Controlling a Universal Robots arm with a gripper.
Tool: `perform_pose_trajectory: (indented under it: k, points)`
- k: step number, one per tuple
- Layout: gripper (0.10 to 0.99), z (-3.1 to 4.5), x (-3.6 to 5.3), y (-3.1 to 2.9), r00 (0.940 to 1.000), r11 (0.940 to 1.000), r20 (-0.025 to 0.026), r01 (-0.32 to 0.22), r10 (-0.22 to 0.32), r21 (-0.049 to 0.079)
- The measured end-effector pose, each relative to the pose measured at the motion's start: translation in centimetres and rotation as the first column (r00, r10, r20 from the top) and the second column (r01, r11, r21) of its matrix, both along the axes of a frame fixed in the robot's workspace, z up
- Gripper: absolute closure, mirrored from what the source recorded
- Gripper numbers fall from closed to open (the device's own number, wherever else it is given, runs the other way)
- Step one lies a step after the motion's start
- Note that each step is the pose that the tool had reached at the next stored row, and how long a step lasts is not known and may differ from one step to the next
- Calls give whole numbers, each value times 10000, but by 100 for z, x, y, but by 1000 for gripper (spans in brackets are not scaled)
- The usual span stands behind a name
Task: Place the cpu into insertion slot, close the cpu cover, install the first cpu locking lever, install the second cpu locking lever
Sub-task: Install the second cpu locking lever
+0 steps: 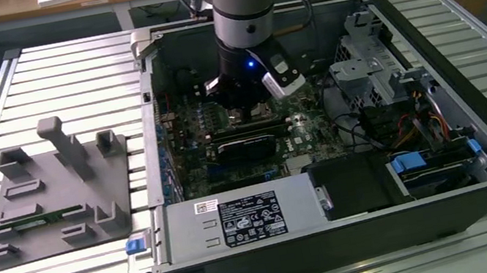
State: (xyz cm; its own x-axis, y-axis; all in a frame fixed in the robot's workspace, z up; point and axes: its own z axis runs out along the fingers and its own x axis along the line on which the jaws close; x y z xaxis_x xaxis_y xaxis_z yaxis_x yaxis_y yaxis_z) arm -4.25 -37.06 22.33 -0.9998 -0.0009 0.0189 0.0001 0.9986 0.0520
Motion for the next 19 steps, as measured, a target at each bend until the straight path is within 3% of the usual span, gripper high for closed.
perform_pose_trajectory:
  k: [10,19]
  points:
    - [980,-64,-18,0,10000,10000,-9,0,0,0]
    - [980,-81,-39,-6,10000,10000,-8,0,0,87]
